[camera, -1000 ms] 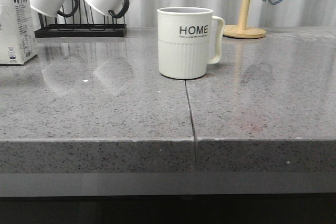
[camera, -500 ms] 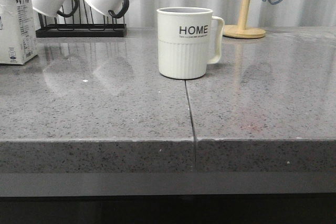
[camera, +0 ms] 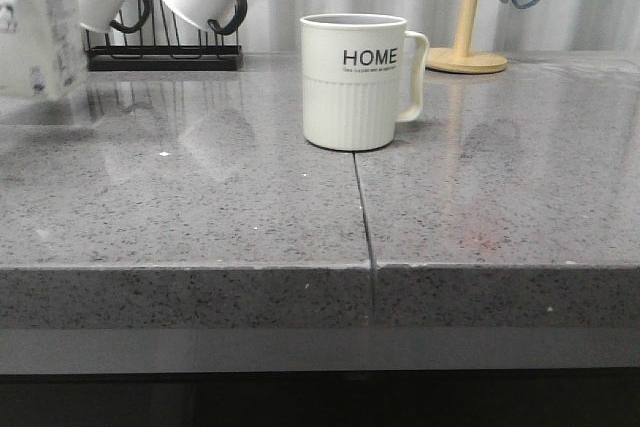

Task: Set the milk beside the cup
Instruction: 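Reach the left gripper toward the Pascual milk carton and grasp it, then carry the milk carton with the left gripper beside the mug and lower it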

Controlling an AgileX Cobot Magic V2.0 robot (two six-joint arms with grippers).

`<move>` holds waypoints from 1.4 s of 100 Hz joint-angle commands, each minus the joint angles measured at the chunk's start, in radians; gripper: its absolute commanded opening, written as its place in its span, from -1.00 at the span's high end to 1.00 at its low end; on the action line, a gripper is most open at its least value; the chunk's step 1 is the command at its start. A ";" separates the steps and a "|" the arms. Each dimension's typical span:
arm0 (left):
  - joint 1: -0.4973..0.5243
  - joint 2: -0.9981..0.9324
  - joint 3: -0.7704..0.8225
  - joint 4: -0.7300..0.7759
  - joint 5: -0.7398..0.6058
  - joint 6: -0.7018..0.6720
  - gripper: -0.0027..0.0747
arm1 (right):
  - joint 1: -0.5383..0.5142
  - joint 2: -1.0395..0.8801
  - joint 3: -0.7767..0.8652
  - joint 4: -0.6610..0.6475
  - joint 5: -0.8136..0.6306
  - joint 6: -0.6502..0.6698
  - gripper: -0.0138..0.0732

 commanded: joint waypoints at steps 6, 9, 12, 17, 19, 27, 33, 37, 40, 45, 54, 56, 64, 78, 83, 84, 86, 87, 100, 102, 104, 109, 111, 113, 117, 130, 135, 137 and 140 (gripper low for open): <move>-0.086 -0.092 -0.029 -0.006 -0.084 -0.008 0.04 | 0.000 0.010 -0.026 -0.002 -0.076 -0.003 0.84; -0.108 -0.100 -0.027 -0.006 -0.081 -0.008 0.04 | 0.000 0.010 -0.026 -0.002 -0.076 -0.003 0.84; -0.130 -0.105 -0.027 -0.006 -0.079 -0.008 0.04 | 0.000 0.010 -0.026 -0.002 -0.076 -0.003 0.84; -0.172 -0.108 -0.027 -0.006 -0.079 -0.008 0.04 | 0.000 0.010 -0.026 -0.002 -0.076 -0.003 0.84; -0.190 -0.108 -0.027 -0.006 -0.079 -0.008 0.04 | 0.000 0.010 -0.026 -0.002 -0.076 -0.003 0.84; -0.263 -0.101 -0.027 -0.006 -0.079 -0.008 0.04 | 0.000 0.010 -0.026 -0.002 -0.076 -0.003 0.84; -0.308 -0.089 -0.027 -0.006 -0.081 -0.008 0.04 | 0.000 0.010 -0.026 -0.002 -0.076 -0.003 0.84; -0.338 -0.078 -0.027 -0.006 -0.095 -0.008 0.04 | 0.000 0.010 -0.026 -0.002 -0.076 -0.003 0.84; -0.355 -0.067 -0.027 -0.006 -0.106 -0.008 0.04 | 0.000 0.010 -0.026 -0.002 -0.076 -0.003 0.84; -0.378 -0.047 -0.027 -0.006 -0.129 -0.008 0.04 | 0.000 0.010 -0.026 -0.002 -0.076 -0.003 0.84; -0.402 -0.006 -0.027 -0.008 -0.163 -0.008 0.04 | 0.000 0.010 -0.026 -0.002 -0.076 -0.003 0.84; -0.402 0.001 -0.027 -0.010 -0.167 -0.008 0.04 | 0.000 0.010 -0.026 -0.002 -0.076 -0.003 0.84; -0.414 0.038 -0.027 -0.043 -0.198 -0.008 0.04 | 0.000 0.010 -0.026 -0.002 -0.076 -0.003 0.84; -0.423 0.076 -0.027 -0.049 -0.255 -0.008 0.04 | 0.000 0.010 -0.026 -0.002 -0.076 -0.003 0.84; -0.425 0.084 -0.027 -0.049 -0.266 -0.008 0.04 | 0.000 0.010 -0.026 -0.002 -0.076 -0.003 0.84; -0.425 0.087 -0.027 -0.049 -0.266 -0.008 0.04 | 0.000 0.010 -0.026 -0.002 -0.076 -0.003 0.84; -0.425 0.091 -0.027 -0.049 -0.266 -0.008 0.04 | 0.000 0.010 -0.026 -0.002 -0.076 -0.003 0.84; -0.425 0.091 -0.027 -0.049 -0.266 -0.008 0.04 | 0.000 0.010 -0.026 -0.002 -0.076 -0.003 0.84; -0.427 0.107 -0.027 -0.061 -0.264 -0.011 0.04 | 0.000 0.010 -0.026 -0.002 -0.076 -0.003 0.84; -0.427 0.107 -0.027 -0.063 -0.264 -0.011 0.04 | 0.000 0.010 -0.026 -0.002 -0.076 -0.003 0.84; -0.427 0.107 -0.027 -0.063 -0.264 -0.011 0.04 | 0.000 0.010 -0.026 -0.002 -0.076 -0.003 0.84; -0.427 0.109 -0.027 -0.066 -0.256 -0.011 0.04 | 0.000 0.010 -0.026 -0.002 -0.076 -0.003 0.84; -0.427 0.109 -0.027 -0.066 -0.251 -0.011 0.04 | 0.000 0.010 -0.026 -0.002 -0.076 -0.003 0.84; -0.427 0.109 -0.027 -0.066 -0.246 -0.011 0.04 | 0.000 0.010 -0.026 -0.002 -0.076 -0.003 0.84; -0.427 0.109 -0.027 -0.066 -0.233 -0.011 0.02 | 0.000 0.010 -0.026 -0.002 -0.076 -0.003 0.84; -0.427 0.109 -0.027 -0.066 -0.212 -0.011 -0.23 | 0.000 0.010 -0.026 -0.002 -0.076 -0.003 0.84; -0.427 0.109 -0.027 -0.066 -0.215 -0.011 -0.42 | 0.000 0.010 -0.026 -0.002 -0.076 -0.003 0.84; -0.427 0.109 -0.027 -0.066 -0.217 -0.011 -0.50 | 0.000 0.010 -0.026 -0.002 -0.076 -0.003 0.84; -0.427 0.109 -0.027 -0.066 -0.217 -0.011 -0.59 | 0.000 0.010 -0.026 -0.002 -0.076 -0.003 0.84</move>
